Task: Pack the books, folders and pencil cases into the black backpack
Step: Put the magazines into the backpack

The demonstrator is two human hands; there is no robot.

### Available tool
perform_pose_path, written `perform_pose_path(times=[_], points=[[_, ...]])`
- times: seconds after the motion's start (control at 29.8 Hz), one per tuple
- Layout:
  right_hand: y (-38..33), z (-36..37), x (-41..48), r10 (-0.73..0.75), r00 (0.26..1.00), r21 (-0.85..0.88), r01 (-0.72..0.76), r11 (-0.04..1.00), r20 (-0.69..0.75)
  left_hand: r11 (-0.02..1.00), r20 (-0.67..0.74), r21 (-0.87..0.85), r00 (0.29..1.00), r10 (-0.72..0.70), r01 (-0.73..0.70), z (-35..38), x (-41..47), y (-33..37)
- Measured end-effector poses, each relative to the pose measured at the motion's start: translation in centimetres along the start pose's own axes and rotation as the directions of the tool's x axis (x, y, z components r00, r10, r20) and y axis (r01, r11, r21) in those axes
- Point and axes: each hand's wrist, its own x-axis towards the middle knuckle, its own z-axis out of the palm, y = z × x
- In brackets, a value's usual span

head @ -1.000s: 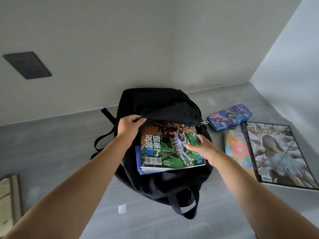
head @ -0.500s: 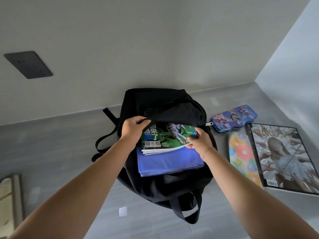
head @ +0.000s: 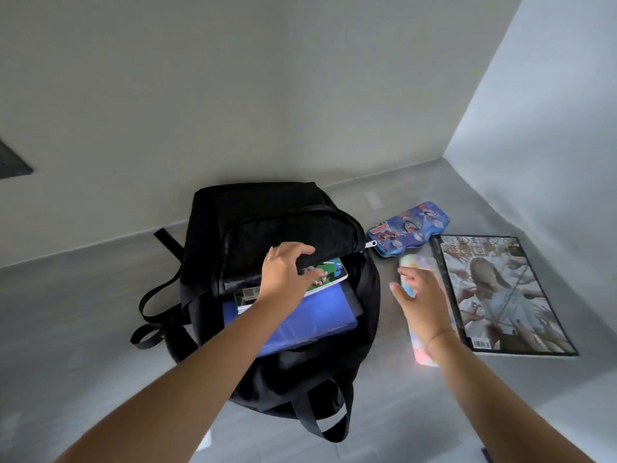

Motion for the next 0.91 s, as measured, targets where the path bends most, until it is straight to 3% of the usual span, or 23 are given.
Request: perform_pose_path(times=[0.1, 0.2, 0.3, 0.44, 0.57, 0.7, 0.8, 0.91], points=[[4.9, -4.2, 1.5, 0.113, 0.99, -0.037, -0.116, 0.993, -0.084, 0.991, 0.127, -0.125, 0.991, 0.052, -0.036, 5.3, -0.1, 3.8], [10.2, -8.5, 2.6, 0.253, 0.952, -0.091, -0.271, 0.958, -0.171, 0.972, 0.292, -0.229, 0.956, 0.027, 0.043, 11.3, -0.4, 8.0], [13.6, -11.9, 2.6, 0.325, 0.922, -0.127, -0.356, 0.926, -0.211, 0.91, 0.48, -0.34, 0.876, -0.05, 0.238, 16.2, -1.2, 12.0], [17.3, -14.9, 2.4, 0.397, 0.899, -0.029, -0.409, 0.912, -0.186, 0.902, 0.654, -0.261, 0.751, -0.097, 0.344, 22.5, -2.1, 15.8], [18.6, -15.9, 2.2, 0.389, 0.909, 0.055, -0.385, 0.921, -0.148, 0.897, 0.605, -0.138, 0.753, -0.259, 0.419, 27.5, -1.5, 17.0], [19.1, -16.0, 2.9, 0.436, 0.896, 0.201, -0.413, 0.888, -0.084, 0.814, 0.478, -0.05, 0.729, -0.49, 0.579, 28.9, -0.2, 17.8], [19.6, -16.3, 3.5, 0.512, 0.859, 0.276, -0.489, 0.828, -0.014, 0.687, 0.454, -0.146, 0.665, -0.592, 0.712, 30.5, 1.7, 16.6], [19.5, -16.8, 3.9, 0.512, 0.857, 0.402, -0.49, 0.773, 0.061, 0.531, 0.601, -0.296, 0.587, -0.542, 0.794, 32.3, 3.3, 14.8]])
